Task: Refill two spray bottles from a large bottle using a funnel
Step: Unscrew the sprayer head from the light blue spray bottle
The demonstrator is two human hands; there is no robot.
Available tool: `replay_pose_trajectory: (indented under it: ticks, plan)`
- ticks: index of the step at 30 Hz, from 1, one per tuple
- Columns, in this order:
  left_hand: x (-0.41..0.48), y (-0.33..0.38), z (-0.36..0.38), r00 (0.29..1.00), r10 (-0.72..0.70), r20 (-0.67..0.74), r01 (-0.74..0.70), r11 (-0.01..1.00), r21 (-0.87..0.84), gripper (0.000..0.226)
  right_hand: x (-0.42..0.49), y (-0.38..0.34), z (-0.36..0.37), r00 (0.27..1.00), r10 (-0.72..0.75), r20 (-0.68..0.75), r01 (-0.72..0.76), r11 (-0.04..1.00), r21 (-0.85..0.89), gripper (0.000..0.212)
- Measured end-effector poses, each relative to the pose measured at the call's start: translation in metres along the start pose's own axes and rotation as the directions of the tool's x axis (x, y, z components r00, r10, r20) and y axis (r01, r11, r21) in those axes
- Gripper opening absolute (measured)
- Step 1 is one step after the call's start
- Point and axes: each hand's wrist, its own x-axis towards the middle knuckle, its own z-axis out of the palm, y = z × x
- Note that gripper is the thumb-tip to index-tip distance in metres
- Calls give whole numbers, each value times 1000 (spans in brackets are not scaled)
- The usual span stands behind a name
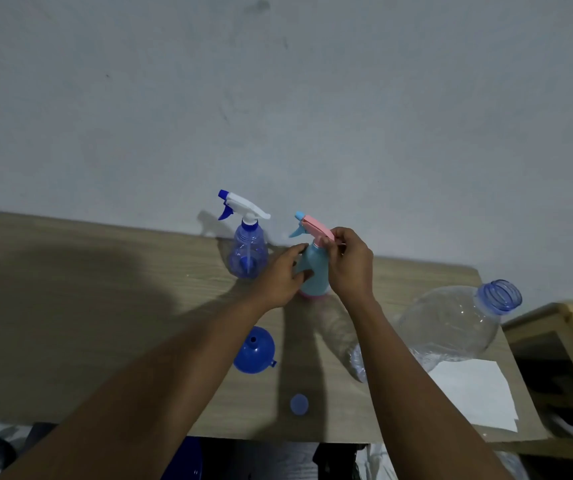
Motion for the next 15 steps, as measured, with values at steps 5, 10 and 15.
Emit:
replay_pose_trajectory:
  ticks: [5, 10, 15]
  plan:
    - [-50, 26, -23, 997, 80, -22, -82, 990, -116, 58, -15, -31, -27, 996, -92, -21, 92, 995, 38, 14]
    - [-115, 77, -57, 993, 112, 27, -97, 939, -330, 70, -26, -80, -62, 997, -79, 22, 74, 982, 173, 20]
    - [-167, 119, -81, 977, 209, 48, -166, 878, -448, 83, -48, -135, -97, 990, -51, 132, -1, 930, 368, 16]
